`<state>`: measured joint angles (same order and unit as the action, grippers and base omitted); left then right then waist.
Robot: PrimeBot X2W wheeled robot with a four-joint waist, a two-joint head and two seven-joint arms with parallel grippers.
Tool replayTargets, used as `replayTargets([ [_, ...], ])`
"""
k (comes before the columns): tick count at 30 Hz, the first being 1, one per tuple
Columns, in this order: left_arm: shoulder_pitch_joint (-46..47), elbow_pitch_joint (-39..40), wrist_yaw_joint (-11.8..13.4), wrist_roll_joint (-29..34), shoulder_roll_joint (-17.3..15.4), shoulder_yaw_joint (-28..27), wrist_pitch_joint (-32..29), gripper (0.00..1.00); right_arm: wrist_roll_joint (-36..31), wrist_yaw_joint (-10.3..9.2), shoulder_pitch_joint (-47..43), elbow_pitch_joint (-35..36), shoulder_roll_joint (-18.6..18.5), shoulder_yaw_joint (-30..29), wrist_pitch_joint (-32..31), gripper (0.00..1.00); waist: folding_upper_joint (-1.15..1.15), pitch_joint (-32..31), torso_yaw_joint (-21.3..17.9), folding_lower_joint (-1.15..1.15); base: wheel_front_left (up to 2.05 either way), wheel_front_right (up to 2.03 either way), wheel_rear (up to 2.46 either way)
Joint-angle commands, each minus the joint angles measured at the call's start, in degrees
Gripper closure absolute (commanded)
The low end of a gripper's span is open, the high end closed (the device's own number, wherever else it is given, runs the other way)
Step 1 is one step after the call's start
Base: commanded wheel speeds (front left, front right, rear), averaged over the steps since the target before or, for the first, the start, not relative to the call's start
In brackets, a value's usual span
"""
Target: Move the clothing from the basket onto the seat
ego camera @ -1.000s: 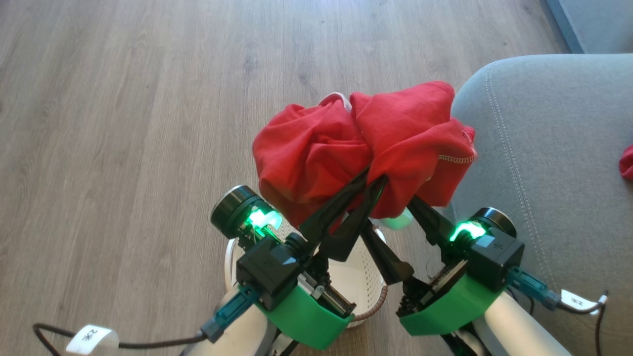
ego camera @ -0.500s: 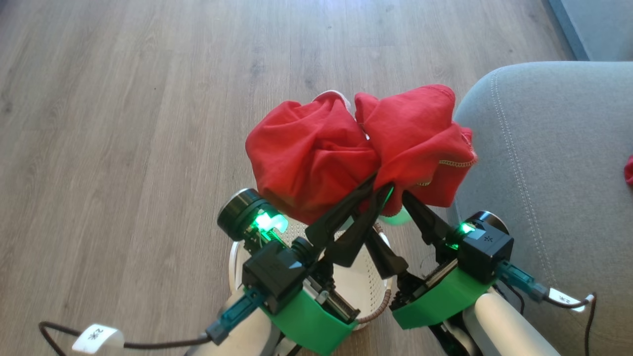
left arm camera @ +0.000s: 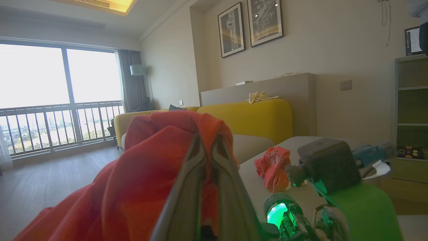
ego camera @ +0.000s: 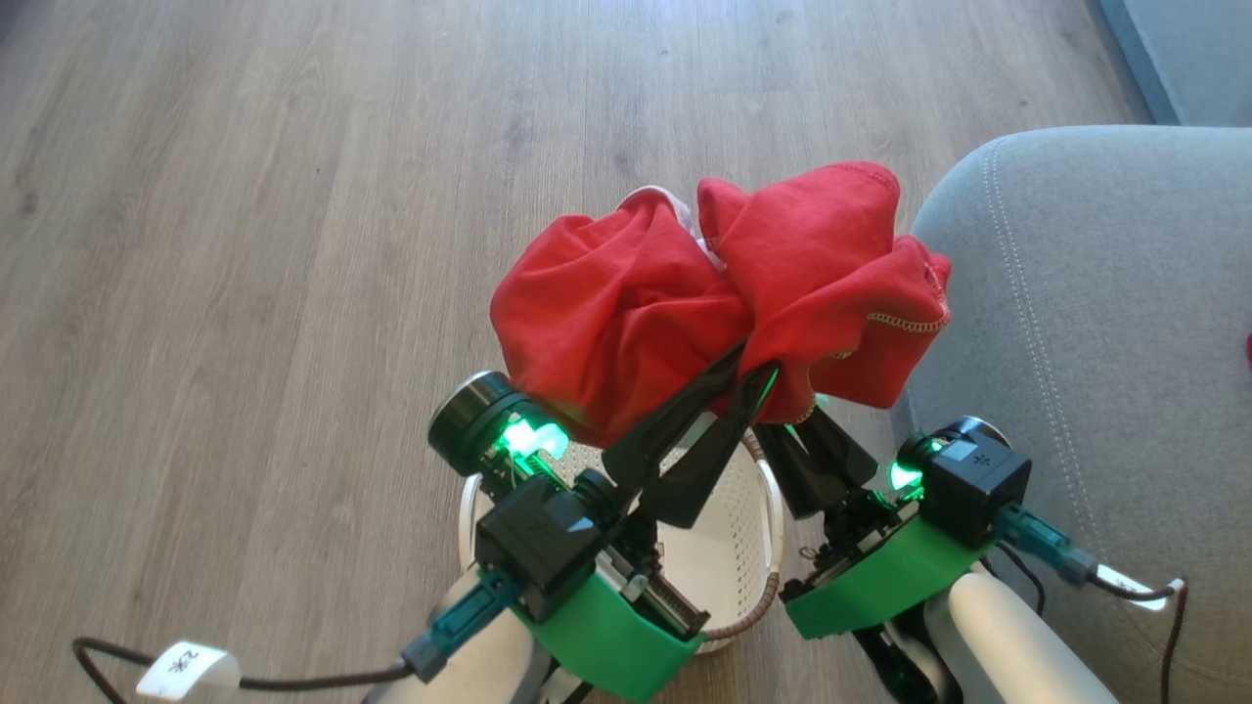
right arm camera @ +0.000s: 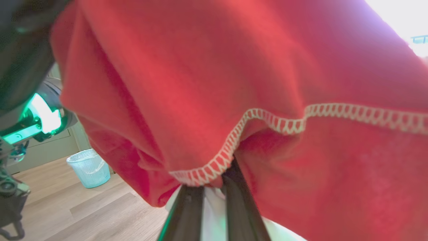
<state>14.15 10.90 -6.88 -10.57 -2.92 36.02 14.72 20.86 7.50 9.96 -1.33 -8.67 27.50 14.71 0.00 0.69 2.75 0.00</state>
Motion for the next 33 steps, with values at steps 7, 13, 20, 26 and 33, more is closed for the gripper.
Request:
replayTargets([
  [7,1.8,2.0,-0.1,0.0,0.0,-2.0,0.3,1.0,3.0,-0.01,2.0,4.3,2.0,-0.4,0.3,1.0,0.0,0.4,-0.5,0.0,0.0,0.0,0.0],
  [13,2.1,1.8,-0.2,0.0,0.0,-2.0,0.3,1.0,4.9,-0.01,2.0,8.2,2.5,-1.4,0.3,1.0,0.0,1.0,-0.7,0.0,0.0,0.0,0.0],
  [20,2.6,1.6,-0.2,0.0,0.0,-1.7,0.3,1.0,7.5,-0.01,1.4,10.6,3.1,-2.7,0.3,1.0,0.0,1.6,-0.8,0.0,0.0,0.0,0.0],
  [26,2.7,1.6,-0.1,0.1,0.0,-2.2,0.3,0.0,9.3,-0.01,1.1,11.4,3.4,-3.4,0.3,1.0,0.0,1.6,-0.7,0.0,0.0,0.0,0.0],
  [33,2.7,1.8,0.2,0.2,0.0,-2.3,0.3,0.0,10.0,-0.01,0.9,12.1,3.4,-4.0,0.3,1.0,0.0,1.4,-0.6,0.0,0.0,0.0,0.0],
])
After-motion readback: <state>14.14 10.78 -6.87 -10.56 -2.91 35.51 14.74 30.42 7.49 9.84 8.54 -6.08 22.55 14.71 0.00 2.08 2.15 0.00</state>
